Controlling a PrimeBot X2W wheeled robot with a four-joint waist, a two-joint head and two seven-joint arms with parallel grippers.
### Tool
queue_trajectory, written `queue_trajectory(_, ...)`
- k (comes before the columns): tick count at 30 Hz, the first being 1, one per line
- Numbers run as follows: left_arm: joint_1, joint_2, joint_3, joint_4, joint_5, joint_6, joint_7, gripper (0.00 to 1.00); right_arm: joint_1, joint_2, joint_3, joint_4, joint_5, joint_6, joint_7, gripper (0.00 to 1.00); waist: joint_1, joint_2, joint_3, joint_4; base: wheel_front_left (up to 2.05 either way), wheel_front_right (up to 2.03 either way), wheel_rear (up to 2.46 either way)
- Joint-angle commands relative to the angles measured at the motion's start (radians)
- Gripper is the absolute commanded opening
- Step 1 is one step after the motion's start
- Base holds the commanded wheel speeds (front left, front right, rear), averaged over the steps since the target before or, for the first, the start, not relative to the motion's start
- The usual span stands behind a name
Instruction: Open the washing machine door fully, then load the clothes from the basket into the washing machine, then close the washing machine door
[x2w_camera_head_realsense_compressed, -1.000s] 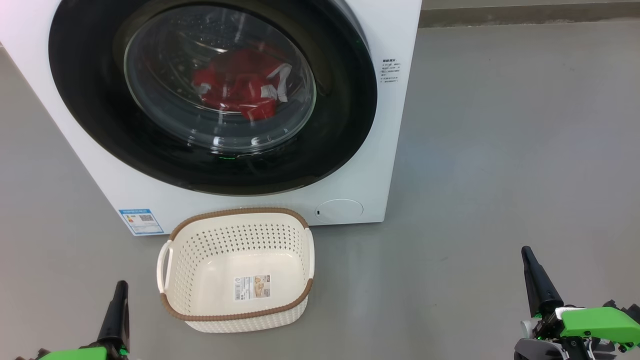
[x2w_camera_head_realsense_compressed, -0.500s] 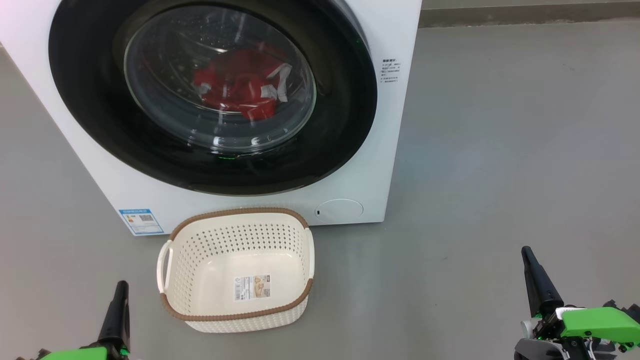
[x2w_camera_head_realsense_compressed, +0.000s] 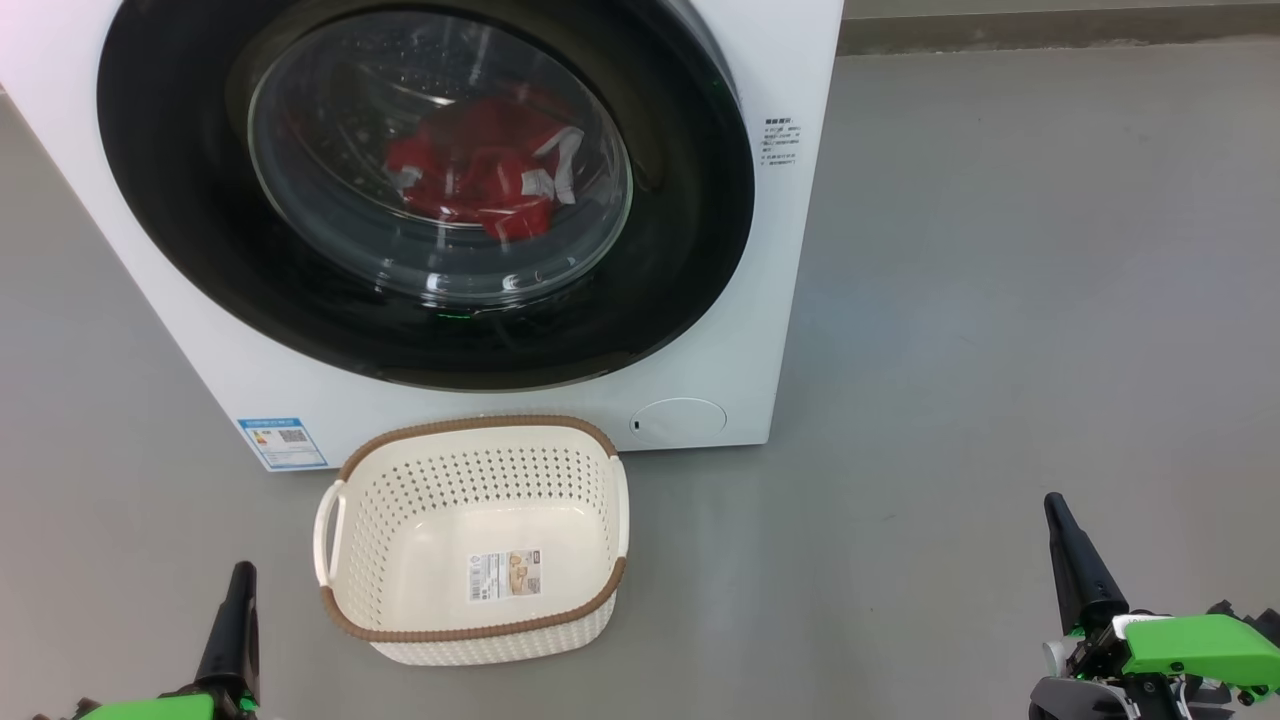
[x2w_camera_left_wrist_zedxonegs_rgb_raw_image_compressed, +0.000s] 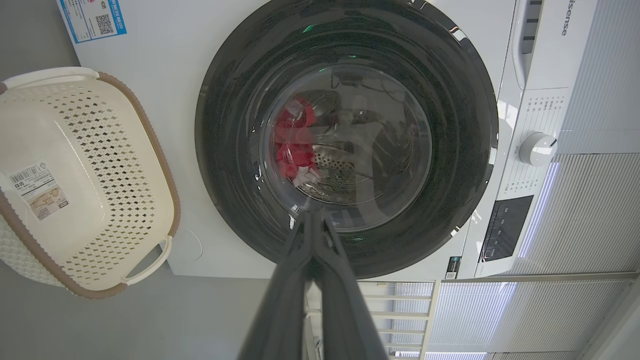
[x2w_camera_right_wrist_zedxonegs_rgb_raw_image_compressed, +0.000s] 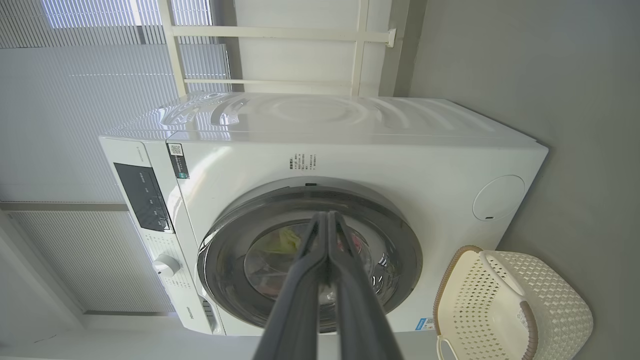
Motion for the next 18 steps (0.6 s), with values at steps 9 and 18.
queue_trajectory(9,-0.04,0.012,0.036,-0.019,0.004,-0.003,0.008,0.0,-0.007,-0.001,0.021,-0.03,-0.001,0.001,0.005,0.0,0.0,0.0,0.0,0.0,0.0,0.0,0.0)
queue_trajectory(18,-0.04,0.011,0.038,-0.018,0.005,-0.003,0.009,0.0,-0.008,0.0,0.02,-0.03,-0.001,0.001,0.006,0.0,0.0,0.0,0.0,0.0,0.0,0.0,0.0)
